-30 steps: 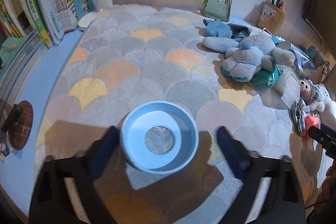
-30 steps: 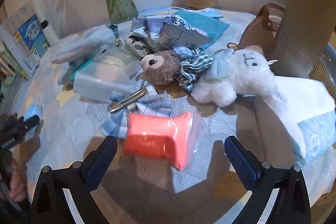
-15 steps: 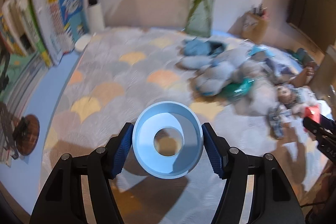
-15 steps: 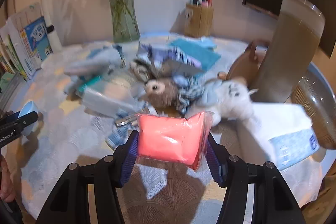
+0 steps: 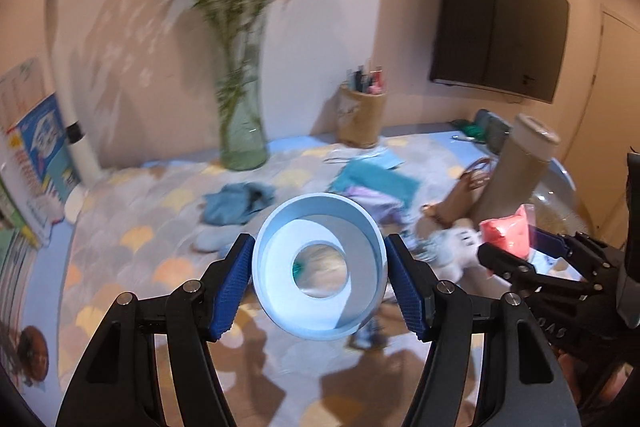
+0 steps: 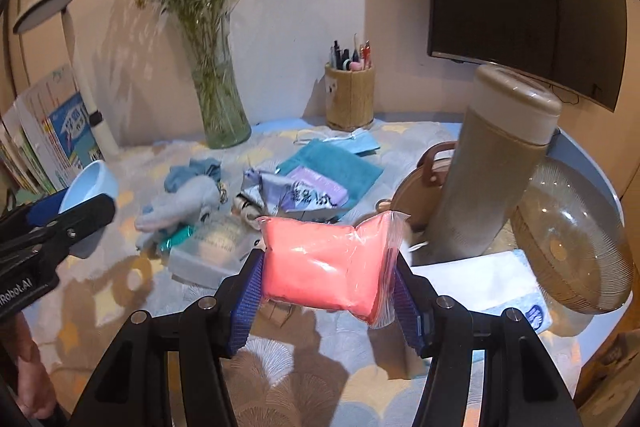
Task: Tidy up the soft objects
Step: 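Carry the ring bowl and pink packet over the ribbed glass bowl, then open the left gripper over the glass bowl while the right gripper releases the packet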
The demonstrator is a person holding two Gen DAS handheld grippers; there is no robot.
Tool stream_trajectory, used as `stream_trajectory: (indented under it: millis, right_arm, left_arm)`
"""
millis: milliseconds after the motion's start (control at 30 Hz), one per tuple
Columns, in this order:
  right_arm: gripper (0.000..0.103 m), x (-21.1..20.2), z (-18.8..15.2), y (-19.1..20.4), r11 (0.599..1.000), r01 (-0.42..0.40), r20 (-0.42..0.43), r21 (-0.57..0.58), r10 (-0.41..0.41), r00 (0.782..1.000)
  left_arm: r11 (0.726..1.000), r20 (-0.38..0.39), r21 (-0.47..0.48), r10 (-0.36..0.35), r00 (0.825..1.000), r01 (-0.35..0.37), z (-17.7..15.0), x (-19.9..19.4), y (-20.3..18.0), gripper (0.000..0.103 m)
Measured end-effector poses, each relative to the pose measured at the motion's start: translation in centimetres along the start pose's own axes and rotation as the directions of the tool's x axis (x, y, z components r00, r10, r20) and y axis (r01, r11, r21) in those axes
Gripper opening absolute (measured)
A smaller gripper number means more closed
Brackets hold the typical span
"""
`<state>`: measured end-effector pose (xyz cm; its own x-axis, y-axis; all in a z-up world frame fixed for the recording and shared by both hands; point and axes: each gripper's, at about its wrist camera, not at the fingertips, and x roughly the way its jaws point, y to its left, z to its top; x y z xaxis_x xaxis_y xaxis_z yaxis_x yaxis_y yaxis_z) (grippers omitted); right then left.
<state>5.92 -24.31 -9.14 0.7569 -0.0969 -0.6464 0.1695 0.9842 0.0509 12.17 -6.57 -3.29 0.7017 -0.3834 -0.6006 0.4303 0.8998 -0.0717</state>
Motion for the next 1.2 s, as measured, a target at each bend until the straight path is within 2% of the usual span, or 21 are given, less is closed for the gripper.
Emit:
stream_trajectory:
  millis: [133,300,367,467,567,633,733,967,1033,1067,1133,1200]
  right_arm:
    - [0.058,-0.9,0.3,-1.9,0.999,0.039,-0.004,0.018,-0.039,0.999]
    - [0.058,-1.0,-0.1,-7.5,0.988,0.111,-0.072,0.106,-0.104,0.992]
    - [0.058,-1.3,-0.6,-10.6,0.976,0.155,-0.097,0.152,-0.142,0.985]
    - [0.058,-2.0,-1.1,-14.8,0.951,0.228,-0.115,0.211,-0.208,0.971]
    - [0.058,-2.9,-1.4,-19.3,0.913,0.299,-0.126,0.276,-0.274,0.953]
    - [0.058,-3.2,-1.3,-22.0,0.888,0.335,-0.134,0.314,-0.308,0.942]
    - [0.058,-3.1,-1.3,-25.5,0.855,0.375,-0.157,0.359,-0.34,0.927]
    - [0.06,-1.5,-1.5,-30.9,0.809,0.385,-0.216,0.444,-0.32,0.922]
    - [0.07,-1.1,-1.5,-32.0,0.796,0.39,-0.23,0.463,-0.317,0.92]
    - [0.073,-1.1,-1.7,-32.7,0.789,0.384,-0.233,0.48,-0.307,0.923]
    - [0.075,-1.4,-2.1,-33.7,0.779,0.361,-0.221,0.512,-0.286,0.932]
    - [0.075,-2.0,-2.5,-34.0,0.775,0.372,-0.224,0.511,-0.298,0.928]
  left_arm:
    - [0.997,0.005,0.052,-0.05,0.999,0.05,0.7,0.3,-3.4,0.064]
    - [0.979,-0.034,0.125,-0.158,0.987,0.161,1.0,1.5,-9.0,0.064]
    - [0.957,-0.065,0.163,-0.231,0.971,0.239,0.8,2.1,-12.3,0.064]
    - [0.926,-0.117,0.219,-0.287,0.951,0.307,0.6,3.2,-16.7,0.064]
    - [0.881,-0.171,0.269,-0.355,0.919,0.39,0.1,4.4,-21.8,0.064]
    - [0.863,-0.176,0.29,-0.377,0.91,0.413,0.3,4.9,-24.4,0.064]
    - [0.851,-0.16,0.284,-0.412,0.897,0.441,1.4,5.9,-27.6,0.064]
    - [0.853,-0.149,0.282,-0.413,0.899,0.438,2.7,9.5,-31.8,0.065]
    - [0.848,-0.159,0.286,-0.418,0.894,0.447,2.6,10.5,-32.5,0.069]
    - [0.849,-0.16,0.283,-0.417,0.895,0.447,2.6,10.9,-32.5,0.078]
    - [0.848,-0.177,0.262,-0.428,0.886,0.461,2.4,11.1,-32.6,0.083]
    - [0.842,-0.193,0.252,-0.44,0.877,0.478,2.2,11.2,-32.4,0.083]
